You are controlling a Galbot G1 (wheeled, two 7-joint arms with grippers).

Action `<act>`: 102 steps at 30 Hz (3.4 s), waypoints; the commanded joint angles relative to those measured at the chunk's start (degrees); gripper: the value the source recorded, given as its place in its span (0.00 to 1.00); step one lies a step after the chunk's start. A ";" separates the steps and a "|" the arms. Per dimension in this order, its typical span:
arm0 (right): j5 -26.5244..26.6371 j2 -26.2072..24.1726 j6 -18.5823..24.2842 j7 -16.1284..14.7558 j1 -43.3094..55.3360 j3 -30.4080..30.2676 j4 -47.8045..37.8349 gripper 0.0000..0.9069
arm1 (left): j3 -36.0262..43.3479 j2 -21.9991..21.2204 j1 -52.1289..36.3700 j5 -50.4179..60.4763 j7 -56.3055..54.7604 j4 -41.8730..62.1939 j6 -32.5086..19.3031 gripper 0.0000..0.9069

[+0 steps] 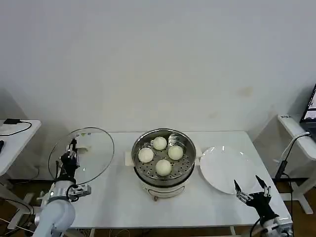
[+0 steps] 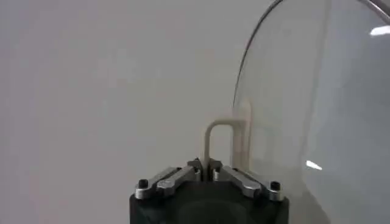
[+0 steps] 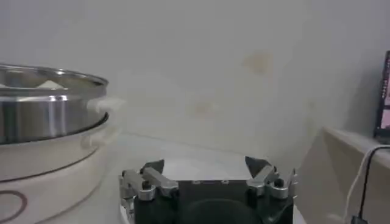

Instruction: Take steamed baozi put them in steamer then cover it.

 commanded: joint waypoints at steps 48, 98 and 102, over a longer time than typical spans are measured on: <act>-6.60 2.93 0.07 1.39 4.15 -4.26 -3.11 1.00 | 33.48 -28.33 -19.58 36.16 24.15 8.47 15.57 0.00; -7.86 3.21 1.31 0.14 3.45 -5.37 -3.08 1.00 | 33.20 -29.74 -17.50 35.69 21.97 10.15 14.69 0.00; -7.91 3.26 1.40 0.10 3.43 -5.41 -3.08 1.00 | 33.24 -29.76 -17.48 35.55 21.94 10.22 14.67 0.00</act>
